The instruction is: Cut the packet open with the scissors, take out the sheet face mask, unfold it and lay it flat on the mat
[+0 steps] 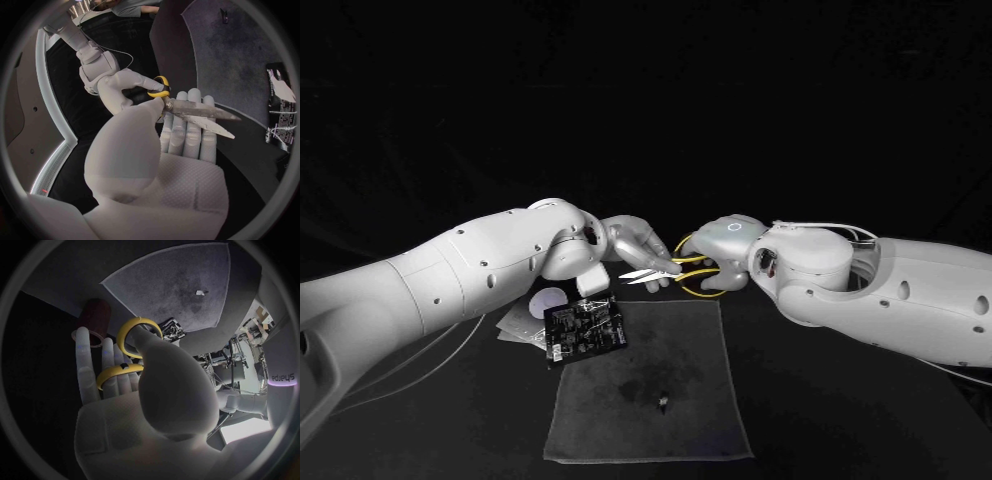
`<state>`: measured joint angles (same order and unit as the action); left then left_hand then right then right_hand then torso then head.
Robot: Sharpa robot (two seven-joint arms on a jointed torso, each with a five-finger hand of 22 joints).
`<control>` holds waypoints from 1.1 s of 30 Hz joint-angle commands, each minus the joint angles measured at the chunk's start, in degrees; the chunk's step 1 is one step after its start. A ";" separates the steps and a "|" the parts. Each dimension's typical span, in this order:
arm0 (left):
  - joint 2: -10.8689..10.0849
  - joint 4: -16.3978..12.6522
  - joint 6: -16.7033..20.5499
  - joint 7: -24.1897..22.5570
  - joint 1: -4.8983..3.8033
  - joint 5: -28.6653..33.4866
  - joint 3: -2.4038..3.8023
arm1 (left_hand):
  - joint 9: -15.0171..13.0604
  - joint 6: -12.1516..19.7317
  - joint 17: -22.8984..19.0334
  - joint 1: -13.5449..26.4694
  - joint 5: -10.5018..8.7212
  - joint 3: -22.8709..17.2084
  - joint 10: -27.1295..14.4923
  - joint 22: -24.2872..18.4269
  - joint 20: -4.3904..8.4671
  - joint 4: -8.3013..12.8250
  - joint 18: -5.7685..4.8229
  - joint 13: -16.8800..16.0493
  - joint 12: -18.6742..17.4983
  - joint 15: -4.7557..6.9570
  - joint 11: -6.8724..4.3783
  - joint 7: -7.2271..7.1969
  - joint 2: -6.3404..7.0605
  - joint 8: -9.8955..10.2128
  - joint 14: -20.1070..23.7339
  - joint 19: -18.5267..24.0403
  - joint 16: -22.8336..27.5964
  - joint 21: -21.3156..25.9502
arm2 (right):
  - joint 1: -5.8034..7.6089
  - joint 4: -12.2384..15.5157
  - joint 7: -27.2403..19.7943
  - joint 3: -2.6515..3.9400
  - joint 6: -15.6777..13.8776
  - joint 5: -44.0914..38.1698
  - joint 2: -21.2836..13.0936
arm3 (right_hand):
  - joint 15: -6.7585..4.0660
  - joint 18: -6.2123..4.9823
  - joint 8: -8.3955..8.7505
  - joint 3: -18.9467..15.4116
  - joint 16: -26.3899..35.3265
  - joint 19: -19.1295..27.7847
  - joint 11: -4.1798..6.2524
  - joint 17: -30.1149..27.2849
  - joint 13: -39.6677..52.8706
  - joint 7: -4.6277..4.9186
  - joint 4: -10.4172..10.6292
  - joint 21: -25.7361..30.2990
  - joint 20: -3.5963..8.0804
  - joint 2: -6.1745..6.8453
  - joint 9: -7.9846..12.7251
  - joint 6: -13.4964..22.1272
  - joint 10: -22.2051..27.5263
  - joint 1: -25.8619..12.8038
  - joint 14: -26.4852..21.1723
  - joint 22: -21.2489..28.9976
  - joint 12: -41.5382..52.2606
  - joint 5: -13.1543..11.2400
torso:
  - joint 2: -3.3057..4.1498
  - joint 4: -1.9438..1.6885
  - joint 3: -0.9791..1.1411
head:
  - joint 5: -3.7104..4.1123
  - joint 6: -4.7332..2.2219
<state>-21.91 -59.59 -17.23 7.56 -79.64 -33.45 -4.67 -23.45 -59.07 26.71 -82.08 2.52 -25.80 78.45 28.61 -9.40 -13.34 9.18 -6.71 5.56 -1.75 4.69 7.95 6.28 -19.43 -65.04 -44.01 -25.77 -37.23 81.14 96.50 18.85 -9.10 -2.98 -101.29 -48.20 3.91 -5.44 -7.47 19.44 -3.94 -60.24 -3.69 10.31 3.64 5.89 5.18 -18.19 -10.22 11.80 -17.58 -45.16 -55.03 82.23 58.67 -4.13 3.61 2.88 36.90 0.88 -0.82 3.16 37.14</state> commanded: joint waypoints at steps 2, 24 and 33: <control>-0.25 0.34 0.90 3.71 -0.02 -0.41 -0.05 | -0.01 0.26 0.10 0.05 0.20 -9.59 1.11 0.22 -0.14 9.74 -0.71 0.07 0.18 -0.02 -0.81 -0.06 -0.77 -0.15 -0.54 0.43 -0.23 -0.37 | 0.19 0.76 -4.64 0.20 -4.18 7.18 -0.75 | -0.18 -4.49 0.07 3.20 0.18 3.99 -0.83 -1.07 -0.03 0.95 -1.78 5.43 -1.85 -0.10 0.55 -0.81 -0.87 -0.35 -0.16 0.49 0.02 0.23 | -0.01 0.01 -0.08 | -0.14 0.14; -0.27 0.48 -0.10 6.54 -0.04 -0.46 -0.25 | -0.64 0.23 0.34 0.52 0.20 -10.09 1.47 1.33 -0.08 10.17 -0.56 -0.22 0.32 0.16 -0.96 -0.19 -0.71 -0.32 -0.96 0.90 -0.34 -1.67 | 1.00 0.14 -4.61 0.29 6.55 19.79 -1.32 | 2.91 2.10 4.34 -13.07 1.55 49.11 2.45 -7.71 -0.62 -2.69 11.73 16.28 -6.72 2.87 6.02 11.73 18.84 5.60 -34.30 2.32 -0.69 2.57 | -0.04 0.02 -0.08 | -0.64 0.47; -0.24 0.73 -0.97 8.96 -0.14 -0.89 -0.49 | -0.92 0.23 0.44 0.64 0.20 -10.39 1.62 1.83 -0.04 10.46 -0.47 -0.35 0.38 0.26 -1.03 -0.24 -0.64 -0.37 -1.18 1.06 -0.37 -2.27 | 1.09 -0.23 -4.56 0.25 9.68 18.28 -0.90 | 2.40 2.10 4.67 -17.12 2.39 50.70 3.04 -8.65 -1.31 -3.60 11.95 16.33 -6.76 5.17 9.10 22.32 33.11 5.37 -47.54 2.41 -1.32 3.91 | -0.01 -0.02 -0.07 | -0.73 0.62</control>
<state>-22.05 -59.18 -17.80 13.64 -79.72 -33.27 -5.11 -24.28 -59.06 27.09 -81.47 2.51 -25.71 78.64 30.42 -9.42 -13.25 8.79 -7.04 5.63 -1.56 4.50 7.94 5.97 -19.54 -65.86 -43.19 -25.77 -39.38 82.11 96.16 15.23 -8.94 5.05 -82.81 -48.98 3.58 -3.89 -2.63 2.29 -1.72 -9.89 -0.54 1.62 2.28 2.36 17.22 -1.99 -16.81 16.47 -8.41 -22.39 -21.69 87.49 13.69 -1.77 2.47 6.65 36.88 0.87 -0.89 2.46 37.72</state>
